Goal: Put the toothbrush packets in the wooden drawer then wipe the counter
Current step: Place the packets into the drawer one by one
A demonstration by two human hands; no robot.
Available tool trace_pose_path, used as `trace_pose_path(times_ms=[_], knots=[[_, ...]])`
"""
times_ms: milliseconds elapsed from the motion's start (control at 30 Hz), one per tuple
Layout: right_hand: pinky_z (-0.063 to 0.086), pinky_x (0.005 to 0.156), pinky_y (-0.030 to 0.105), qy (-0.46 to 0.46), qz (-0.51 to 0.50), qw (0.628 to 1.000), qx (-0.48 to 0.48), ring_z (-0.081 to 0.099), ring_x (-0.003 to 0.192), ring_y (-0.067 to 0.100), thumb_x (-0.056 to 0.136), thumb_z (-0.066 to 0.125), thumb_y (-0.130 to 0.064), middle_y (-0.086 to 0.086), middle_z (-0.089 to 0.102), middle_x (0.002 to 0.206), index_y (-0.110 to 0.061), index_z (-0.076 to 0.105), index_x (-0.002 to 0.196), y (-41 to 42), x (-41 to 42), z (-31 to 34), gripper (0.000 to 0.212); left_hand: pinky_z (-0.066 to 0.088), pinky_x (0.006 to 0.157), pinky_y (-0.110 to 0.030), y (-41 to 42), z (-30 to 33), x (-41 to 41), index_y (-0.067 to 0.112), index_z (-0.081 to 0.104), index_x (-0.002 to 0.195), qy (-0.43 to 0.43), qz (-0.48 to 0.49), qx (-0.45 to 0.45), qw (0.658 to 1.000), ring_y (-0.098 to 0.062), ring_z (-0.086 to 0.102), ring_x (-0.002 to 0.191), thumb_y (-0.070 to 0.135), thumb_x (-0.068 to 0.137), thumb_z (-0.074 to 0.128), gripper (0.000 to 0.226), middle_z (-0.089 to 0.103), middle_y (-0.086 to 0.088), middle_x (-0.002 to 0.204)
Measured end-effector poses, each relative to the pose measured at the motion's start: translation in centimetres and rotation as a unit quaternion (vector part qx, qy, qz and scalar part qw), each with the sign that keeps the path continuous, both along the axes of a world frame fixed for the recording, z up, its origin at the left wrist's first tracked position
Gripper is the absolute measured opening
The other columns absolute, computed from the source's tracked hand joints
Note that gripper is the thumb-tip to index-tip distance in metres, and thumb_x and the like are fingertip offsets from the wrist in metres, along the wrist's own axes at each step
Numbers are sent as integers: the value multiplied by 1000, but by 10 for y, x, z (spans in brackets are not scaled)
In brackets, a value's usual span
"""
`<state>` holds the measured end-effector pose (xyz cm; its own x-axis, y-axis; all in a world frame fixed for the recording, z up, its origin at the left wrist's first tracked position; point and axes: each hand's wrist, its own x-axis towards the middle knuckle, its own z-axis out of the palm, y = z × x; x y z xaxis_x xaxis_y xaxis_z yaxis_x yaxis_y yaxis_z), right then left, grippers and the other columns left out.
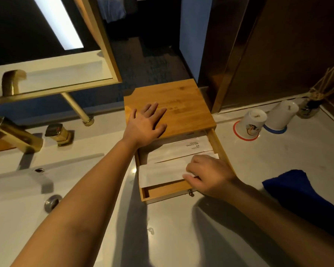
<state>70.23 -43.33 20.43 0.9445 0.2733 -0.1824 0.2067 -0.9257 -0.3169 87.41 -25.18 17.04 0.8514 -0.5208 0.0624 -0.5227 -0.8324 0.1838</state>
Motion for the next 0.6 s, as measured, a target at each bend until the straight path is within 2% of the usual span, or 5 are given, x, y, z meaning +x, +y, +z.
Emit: trace_pose_path(times_ms=[67, 167, 300, 433, 600], knots=[[39, 90, 29, -17, 15, 1000, -12, 43, 115, 15, 94, 38, -40, -2, 51, 126, -27, 52, 123, -4, 4, 0, 34, 4, 116, -54, 0, 0, 1, 37, 20, 146, -2, 0, 1, 1000, -21, 9, 147, 59, 90, 22, 60, 15, 3, 159], [25, 109, 34, 56, 65, 996, -4, 24, 137, 13, 95, 36, -43, -10, 31, 150, -38, 33, 138, 0, 10, 3, 43, 4, 115, -53, 0, 0, 1, 37, 20, 146, -3, -1, 1, 1000, -21, 10, 147, 58, 90, 23, 59, 15, 2, 159], [19, 112, 34, 128, 110, 986, -10, 18, 140, 11, 95, 28, -49, -14, 24, 153, -38, 25, 141, 8, 6, -2, 47, 4, 116, -53, 0, 0, 1, 38, 20, 145, -1, 0, 2, 1000, -21, 10, 147, 58, 90, 22, 59, 15, 3, 159], [12, 115, 36, 143, 98, 984, -49, 11, 143, 13, 94, 21, -52, -13, 17, 155, -38, 20, 142, 7, -3, -3, 50, 5, 115, -53, 0, 0, 2, 38, 20, 145, -3, 2, 5, 1000, -20, 9, 147, 58, 90, 24, 58, 15, 3, 159], [16, 113, 33, 81, 86, 993, -27, 23, 140, 15, 67, -12, -66, -9, 30, 151, -36, 31, 139, 5, -14, -2, 89, 4, 115, -53, 0, 0, 1, 38, 19, 145, -4, 2, 5, 1000, -20, 9, 147, 57, 91, 24, 58, 15, 3, 159]])
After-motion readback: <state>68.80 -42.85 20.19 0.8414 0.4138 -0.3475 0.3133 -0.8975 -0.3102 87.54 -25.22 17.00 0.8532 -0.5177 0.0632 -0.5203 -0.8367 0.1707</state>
